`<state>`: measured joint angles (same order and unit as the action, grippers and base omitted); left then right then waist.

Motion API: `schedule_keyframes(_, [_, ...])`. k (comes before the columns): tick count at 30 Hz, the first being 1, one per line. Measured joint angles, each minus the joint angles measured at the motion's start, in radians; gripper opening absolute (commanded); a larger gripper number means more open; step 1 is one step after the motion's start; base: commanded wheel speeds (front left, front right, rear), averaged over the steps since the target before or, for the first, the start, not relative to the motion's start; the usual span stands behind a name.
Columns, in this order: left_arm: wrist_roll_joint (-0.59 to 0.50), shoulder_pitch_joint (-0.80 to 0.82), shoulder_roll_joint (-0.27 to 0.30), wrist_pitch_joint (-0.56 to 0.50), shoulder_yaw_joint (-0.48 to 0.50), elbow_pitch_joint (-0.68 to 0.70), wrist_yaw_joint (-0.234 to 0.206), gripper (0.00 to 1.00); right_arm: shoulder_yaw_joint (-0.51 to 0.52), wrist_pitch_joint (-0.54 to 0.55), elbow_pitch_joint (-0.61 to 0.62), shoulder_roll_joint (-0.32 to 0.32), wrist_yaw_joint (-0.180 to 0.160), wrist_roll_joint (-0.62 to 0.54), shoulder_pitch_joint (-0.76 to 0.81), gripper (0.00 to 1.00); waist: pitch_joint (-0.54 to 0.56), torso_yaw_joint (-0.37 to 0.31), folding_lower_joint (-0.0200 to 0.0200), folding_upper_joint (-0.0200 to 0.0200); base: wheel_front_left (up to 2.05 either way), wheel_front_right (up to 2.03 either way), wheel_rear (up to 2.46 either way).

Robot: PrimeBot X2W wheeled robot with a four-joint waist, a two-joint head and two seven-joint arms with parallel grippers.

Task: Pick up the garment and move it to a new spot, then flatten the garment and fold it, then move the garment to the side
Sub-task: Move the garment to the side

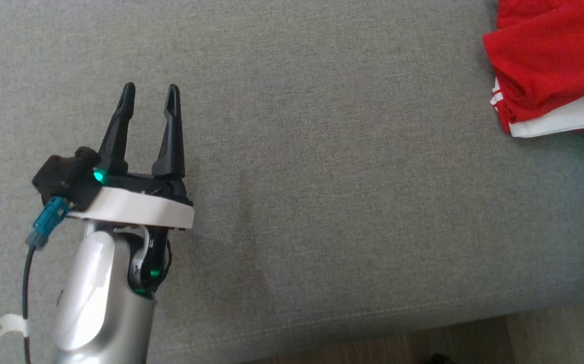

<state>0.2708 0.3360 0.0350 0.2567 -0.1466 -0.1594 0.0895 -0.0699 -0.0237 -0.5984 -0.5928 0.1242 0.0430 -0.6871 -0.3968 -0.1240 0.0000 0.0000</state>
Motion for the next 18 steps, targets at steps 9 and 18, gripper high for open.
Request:
schedule_keyframes(9, [-0.004,0.0,0.0,0.0,0.002,-0.008,0.0,1.0,0.072,0.016,0.092,0.052,0.0,0.008,0.027,1.0,0.019,-0.006,0.0,0.0,0.0,0.0,0.0])
schedule_keyframes(18, [0.005,-0.002,0.0,0.0,-0.001,-0.015,-0.001,1.0,0.075,0.019,0.196,0.119,0.0,-0.009,0.027,1.0,0.073,0.01,-0.0001,0.0,0.0,0.0,0.0])
